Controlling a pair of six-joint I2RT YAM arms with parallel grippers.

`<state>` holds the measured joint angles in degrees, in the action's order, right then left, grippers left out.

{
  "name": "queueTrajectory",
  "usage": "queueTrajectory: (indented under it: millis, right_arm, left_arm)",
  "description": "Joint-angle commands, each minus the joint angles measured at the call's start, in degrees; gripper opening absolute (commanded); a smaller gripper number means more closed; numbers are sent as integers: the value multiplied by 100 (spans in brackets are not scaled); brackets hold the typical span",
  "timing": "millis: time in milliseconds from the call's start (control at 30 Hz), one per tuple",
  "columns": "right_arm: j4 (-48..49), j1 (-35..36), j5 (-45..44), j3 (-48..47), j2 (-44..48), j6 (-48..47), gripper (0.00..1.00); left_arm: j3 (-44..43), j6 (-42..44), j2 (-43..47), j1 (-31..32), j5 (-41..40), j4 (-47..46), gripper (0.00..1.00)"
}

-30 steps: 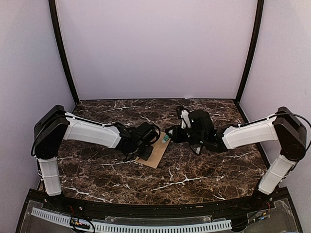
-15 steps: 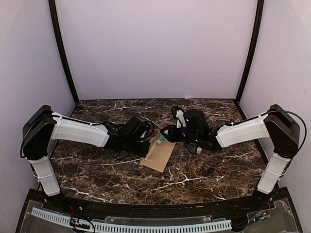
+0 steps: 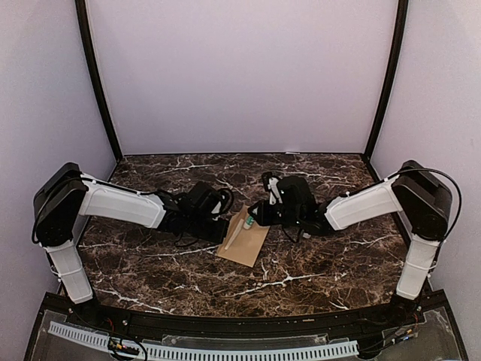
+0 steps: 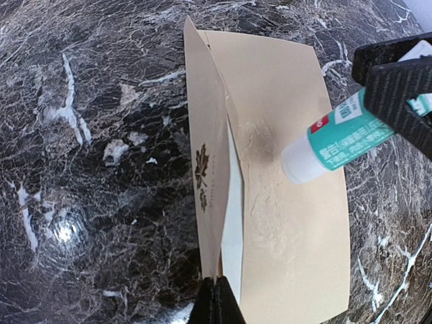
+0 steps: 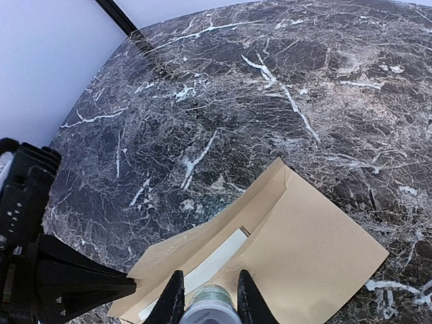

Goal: Place the letter into the envelope and seal it
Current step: Paint the envelope at the center of the board.

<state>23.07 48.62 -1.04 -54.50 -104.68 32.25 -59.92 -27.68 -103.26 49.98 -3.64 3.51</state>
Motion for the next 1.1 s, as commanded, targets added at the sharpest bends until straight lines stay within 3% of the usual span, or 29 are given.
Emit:
queueTrajectory:
  millis: [0, 767, 1067]
  right_arm:
    - [100, 16, -155, -235, -156, -23, 0]
    - [-115, -2, -719, -597, -629, -350, 0]
    - [-199, 11, -522, -565, -755, -367, 0]
  left_arm:
    - [100, -27, 80, -30, 99, -50, 0]
    - [76, -79, 61, -27, 118, -33, 0]
    - [57, -64, 52, -30, 102, -35, 0]
